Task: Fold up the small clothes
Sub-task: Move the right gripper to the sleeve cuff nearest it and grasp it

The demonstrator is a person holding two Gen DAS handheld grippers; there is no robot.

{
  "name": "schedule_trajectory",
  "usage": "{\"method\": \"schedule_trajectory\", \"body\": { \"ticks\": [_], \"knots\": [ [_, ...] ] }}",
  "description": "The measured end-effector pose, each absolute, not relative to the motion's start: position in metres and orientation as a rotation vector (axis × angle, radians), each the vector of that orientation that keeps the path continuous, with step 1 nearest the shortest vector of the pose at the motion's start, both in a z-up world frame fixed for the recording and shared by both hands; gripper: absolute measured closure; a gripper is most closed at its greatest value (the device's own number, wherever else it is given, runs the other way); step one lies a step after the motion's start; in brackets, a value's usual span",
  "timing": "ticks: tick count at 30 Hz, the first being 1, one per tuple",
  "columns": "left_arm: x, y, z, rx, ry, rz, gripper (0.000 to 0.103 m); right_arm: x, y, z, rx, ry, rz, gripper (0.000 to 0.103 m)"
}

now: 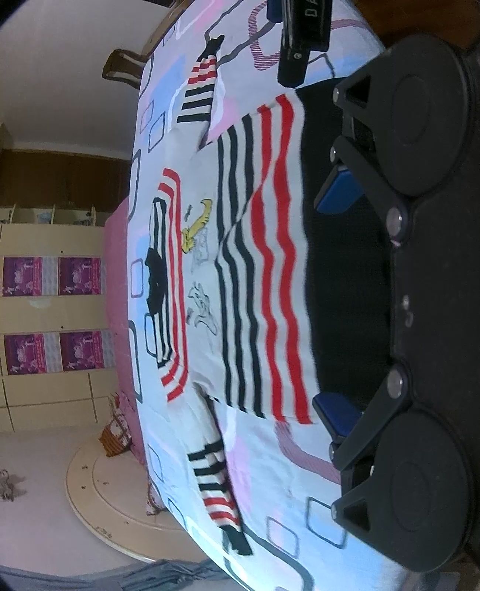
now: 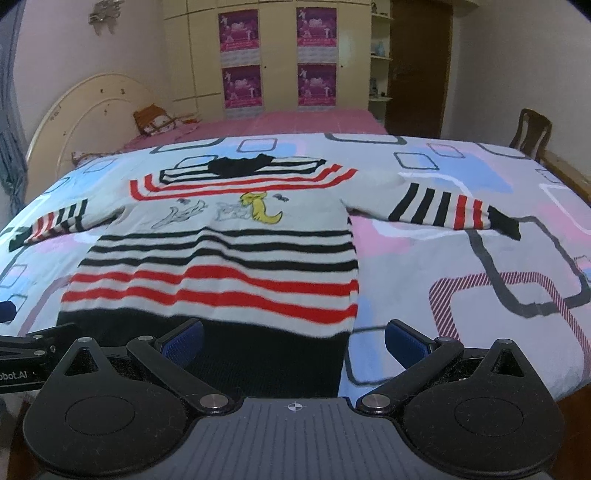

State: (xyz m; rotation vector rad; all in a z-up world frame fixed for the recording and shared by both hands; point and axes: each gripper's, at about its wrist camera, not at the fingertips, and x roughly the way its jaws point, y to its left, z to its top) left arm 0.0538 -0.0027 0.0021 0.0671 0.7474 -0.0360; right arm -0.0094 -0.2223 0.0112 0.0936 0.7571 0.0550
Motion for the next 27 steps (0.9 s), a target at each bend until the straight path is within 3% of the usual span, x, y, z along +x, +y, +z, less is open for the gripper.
{"method": "schedule_trajectory", "body": {
  "ticks": [25,27],
  "knots": [
    [0.189,0.003,-0.001,-0.037,0.738,-0.288,0.000,0.089,-0.278,0.021,0.228,0.649,-0.186,0.000],
    [0.199,-0.005,-0.005,-0.024,0.735,-0.272,0.004,0.094,-0.294,0.020,0.244,0.634,-0.221,0.000]
  ]
}}
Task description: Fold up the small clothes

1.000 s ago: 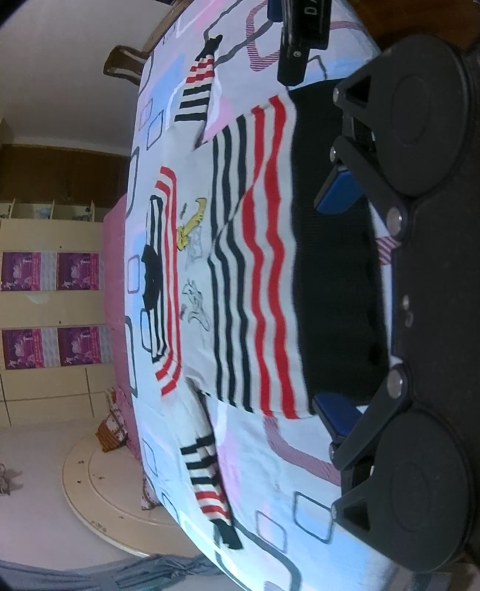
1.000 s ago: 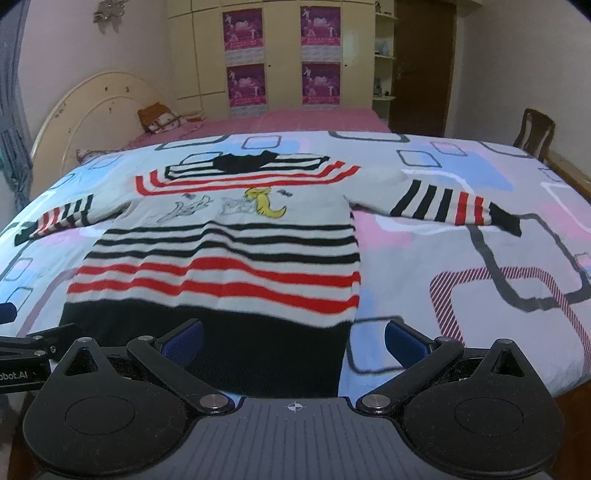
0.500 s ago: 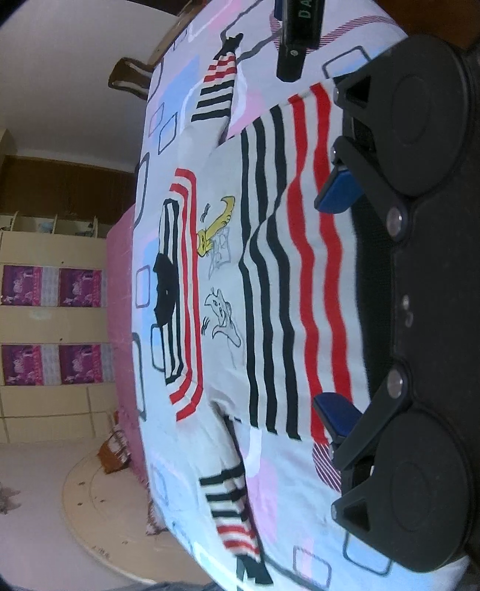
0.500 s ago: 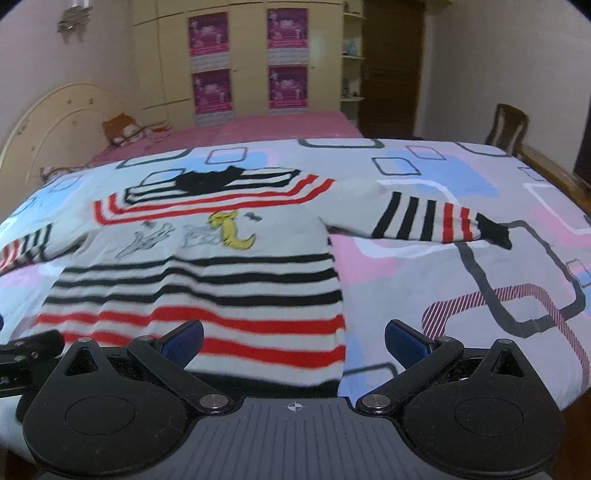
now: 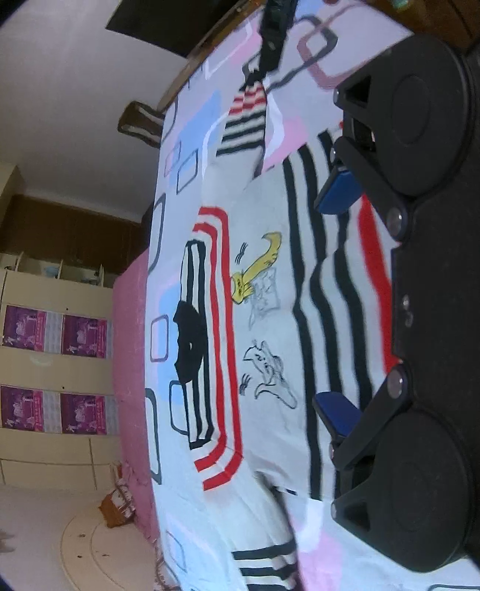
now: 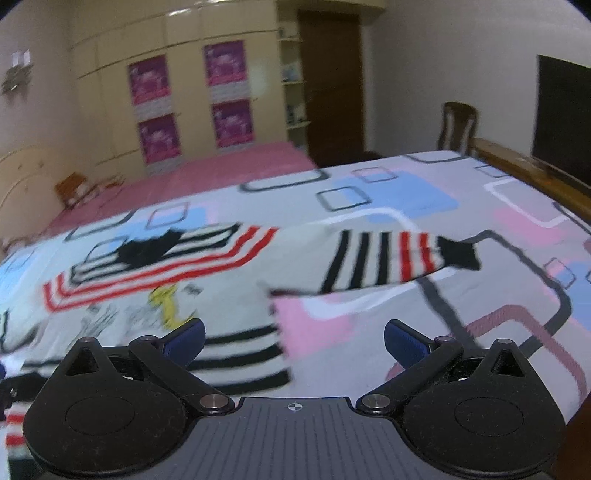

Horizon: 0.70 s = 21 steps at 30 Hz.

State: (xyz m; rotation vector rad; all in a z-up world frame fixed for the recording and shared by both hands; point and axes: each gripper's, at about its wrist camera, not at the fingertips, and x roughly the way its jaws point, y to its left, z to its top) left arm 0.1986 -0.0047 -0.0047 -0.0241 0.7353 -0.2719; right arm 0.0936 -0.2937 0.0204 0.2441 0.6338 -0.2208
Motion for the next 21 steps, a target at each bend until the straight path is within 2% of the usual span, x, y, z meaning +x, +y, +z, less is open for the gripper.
{"method": "schedule_trajectory", "body": {
  "ticks": [4,5,6,7,12,13,15,21],
  "knots": [
    [0.220,-0.018,-0.015,-0.019,0.734,-0.269,0.013,0.111,-0.336,0.010,0.301,0.618,-0.294,0.001],
    [0.226,-0.021,-0.017,-0.017,0.725,-0.254,0.015,0.116,-0.347,0.007,0.311,0.613,-0.311,0.010],
    [0.231,-0.023,-0.018,-0.023,0.719,-0.246,0.015,0.123,-0.361,0.002,0.332,0.614,-0.322,0.046],
    [0.235,-0.025,-0.018,-0.031,0.715,-0.238,0.015,0.131,-0.375,-0.004,0.367,0.630,-0.339,0.057],
    [0.271,-0.042,-0.023,-0.048,0.733,-0.163,0.014,0.165,-0.447,-0.033,0.514,0.633,-0.388,0.057],
    [0.280,-0.048,-0.025,-0.042,0.742,-0.151,0.014,0.173,-0.461,-0.039,0.531,0.634,-0.398,0.058],
    [0.294,-0.059,-0.030,-0.034,0.757,-0.129,0.013,0.188,-0.489,-0.052,0.575,0.644,-0.415,0.069],
    [0.320,-0.087,-0.044,-0.011,0.798,-0.097,0.010,0.214,-0.544,-0.088,0.705,0.678,-0.475,0.069]
  ]
}}
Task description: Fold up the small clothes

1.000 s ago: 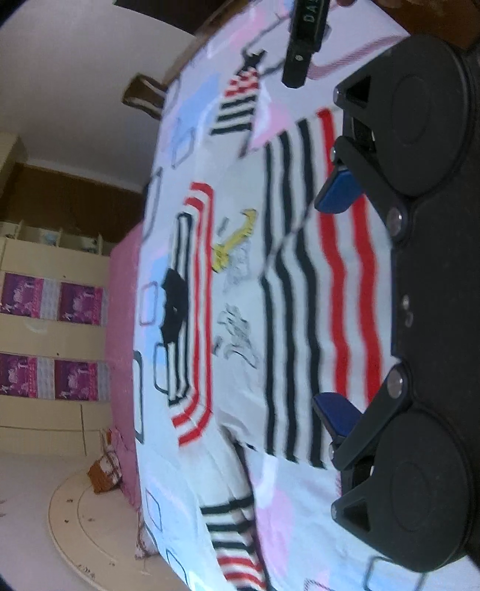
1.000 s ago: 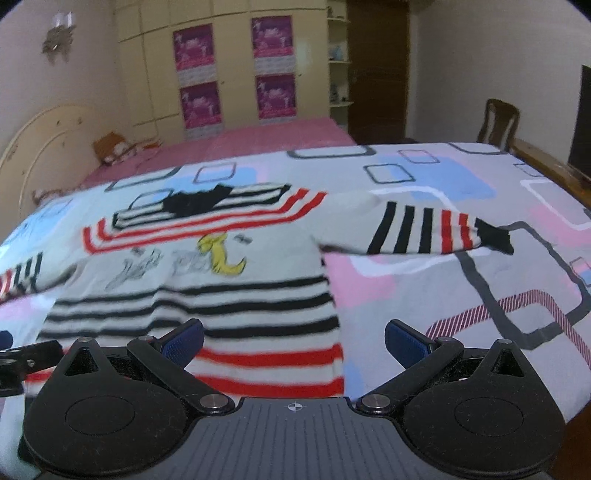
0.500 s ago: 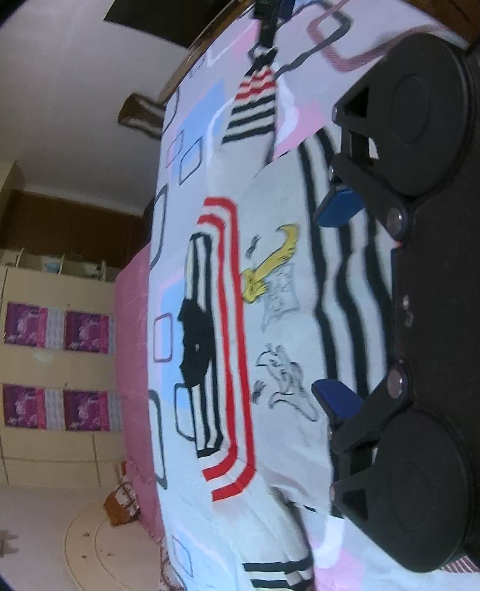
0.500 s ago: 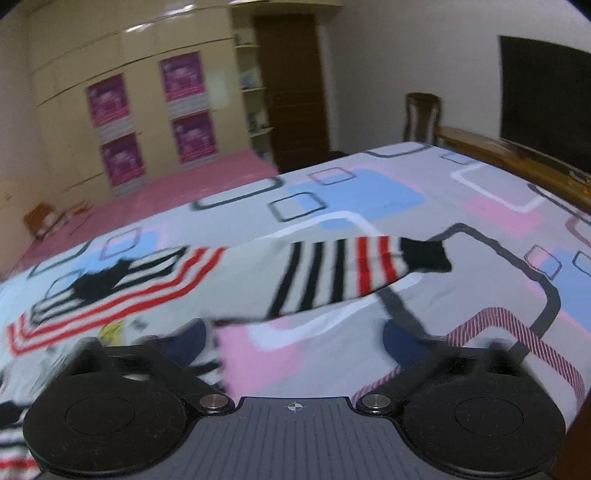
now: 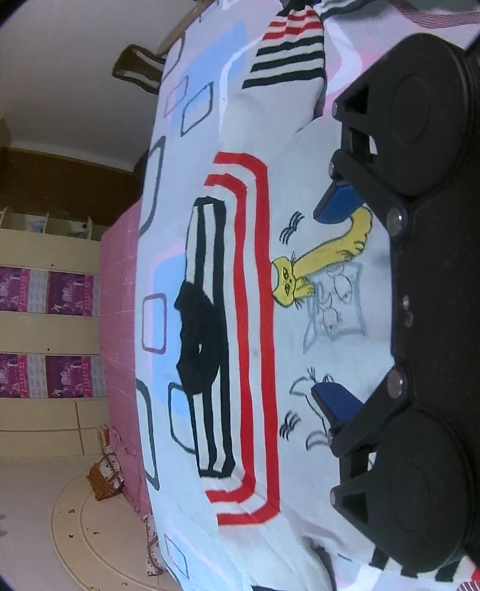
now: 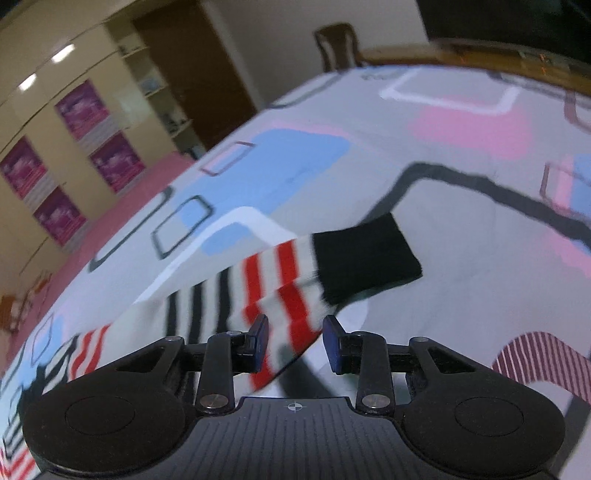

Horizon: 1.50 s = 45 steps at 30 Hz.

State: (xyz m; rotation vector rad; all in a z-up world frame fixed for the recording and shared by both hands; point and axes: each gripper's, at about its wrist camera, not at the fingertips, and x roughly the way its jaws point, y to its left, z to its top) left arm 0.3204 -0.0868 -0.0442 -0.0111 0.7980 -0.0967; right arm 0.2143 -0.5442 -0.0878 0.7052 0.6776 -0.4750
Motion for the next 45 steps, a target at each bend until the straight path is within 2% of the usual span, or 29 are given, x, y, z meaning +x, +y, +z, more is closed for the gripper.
{"method": "schedule_trajectory", "body": {
  "ticks": [5,10,11,14,17,22,25,33,37,41,42,43,44,45],
  "knots": [
    [0.329,-0.097,-0.051,-0.005,0.825,-0.086,0.010,0.214,-0.566,-0.110,0.802,0.706,-0.489,0.069],
    [0.332,-0.091,-0.049,-0.009,0.826,-0.068,0.011,0.212,-0.567,-0.110,0.775,0.681,-0.484,0.070],
    [0.331,-0.086,-0.047,-0.012,0.825,-0.056,0.012,0.213,-0.566,-0.110,0.755,0.679,-0.486,0.074],
    [0.332,-0.071,-0.046,-0.004,0.825,-0.021,0.013,0.220,-0.564,-0.109,0.695,0.688,-0.486,0.096],
    [0.337,-0.052,-0.051,0.002,0.867,-0.010,0.012,0.231,-0.542,-0.092,0.566,0.657,-0.443,0.096],
    [0.335,-0.015,-0.050,-0.050,0.861,-0.010,0.014,0.251,-0.468,-0.057,0.438,0.600,-0.258,0.096],
    [0.337,0.007,-0.051,-0.101,0.852,-0.041,0.024,0.267,-0.408,-0.042,0.373,0.599,-0.121,0.096],
    [0.335,0.074,-0.050,-0.220,0.831,-0.066,0.030,0.293,-0.224,-0.050,0.147,0.663,0.224,0.096],
    [0.335,0.096,-0.053,-0.232,0.843,-0.079,0.030,0.296,-0.161,-0.074,0.077,0.729,0.313,0.096],
    [0.337,0.105,-0.058,-0.233,0.854,-0.098,0.020,0.294,-0.132,-0.095,0.038,0.778,0.319,0.096],
    [0.339,0.105,-0.059,-0.240,0.853,-0.111,0.016,0.291,-0.133,-0.096,0.018,0.766,0.313,0.092],
    [0.339,0.106,-0.060,-0.247,0.851,-0.121,0.014,0.287,-0.130,-0.096,0.005,0.761,0.318,0.074],
    [0.342,0.104,-0.061,-0.255,0.850,-0.136,0.012,0.285,-0.128,-0.094,0.002,0.760,0.331,0.063],
    [0.344,0.101,-0.062,-0.262,0.849,-0.154,0.012,0.287,-0.133,-0.092,0.002,0.749,0.332,0.040]
  ]
}}
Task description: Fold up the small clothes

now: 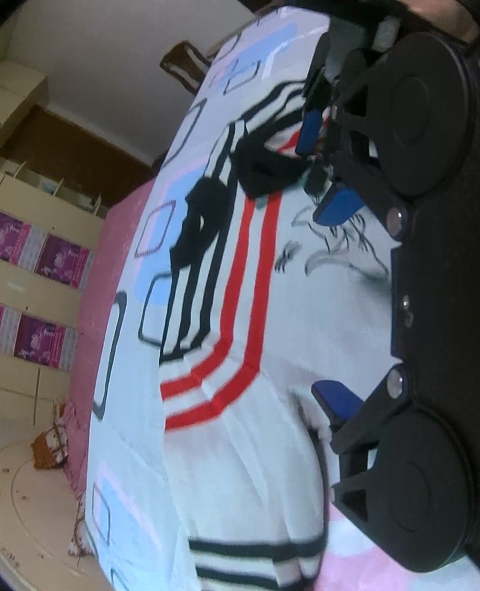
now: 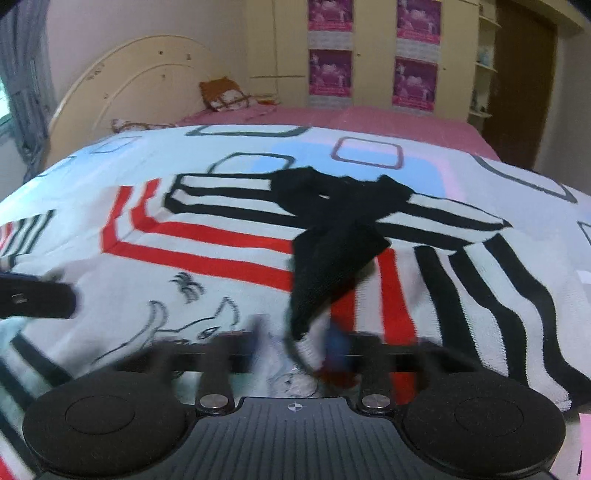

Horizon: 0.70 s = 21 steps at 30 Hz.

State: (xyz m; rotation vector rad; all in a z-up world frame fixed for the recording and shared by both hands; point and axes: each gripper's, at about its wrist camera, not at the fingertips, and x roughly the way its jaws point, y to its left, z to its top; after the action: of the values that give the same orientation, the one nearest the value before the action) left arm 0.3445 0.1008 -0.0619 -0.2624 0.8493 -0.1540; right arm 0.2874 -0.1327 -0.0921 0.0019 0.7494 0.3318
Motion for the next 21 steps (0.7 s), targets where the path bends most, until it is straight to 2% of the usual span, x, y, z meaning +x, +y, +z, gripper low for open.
{"method": "schedule_trajectory", "body": {
  "ticks": [1,3,5,6,7,14,16,18,21],
  "knots": [
    [0.347,0.097,-0.062,-0.266,0.849,-0.175,0.012,0.284,-0.137,-0.089,-0.001,0.726,0.323,0.036],
    [0.355,0.082,-0.064,-0.265,0.847,-0.234,0.016,0.280,-0.147,-0.084,0.010,0.718,0.332,0.036],
    [0.364,0.059,-0.066,-0.247,0.856,-0.298,0.019,0.272,-0.162,-0.083,0.040,0.729,0.327,0.046],
    [0.367,0.048,-0.068,-0.235,0.858,-0.324,0.019,0.267,-0.169,-0.080,0.050,0.743,0.309,0.059],
    [0.371,0.036,-0.070,-0.217,0.861,-0.346,0.019,0.260,-0.182,-0.080,0.066,0.760,0.281,0.063],
    [0.402,-0.043,-0.084,0.046,0.852,-0.343,0.020,0.230,-0.267,-0.083,0.158,0.795,0.039,0.063],
    [0.410,-0.052,-0.087,0.080,0.844,-0.325,0.026,0.234,-0.288,-0.084,0.208,0.795,-0.029,0.063],
    [0.417,-0.056,-0.089,0.103,0.833,-0.302,0.049,0.241,-0.305,-0.085,0.270,0.785,-0.063,0.063],
    [0.425,-0.049,-0.092,0.079,0.854,-0.306,0.068,0.254,-0.320,-0.088,0.314,0.785,-0.086,0.063]
  ]
}}
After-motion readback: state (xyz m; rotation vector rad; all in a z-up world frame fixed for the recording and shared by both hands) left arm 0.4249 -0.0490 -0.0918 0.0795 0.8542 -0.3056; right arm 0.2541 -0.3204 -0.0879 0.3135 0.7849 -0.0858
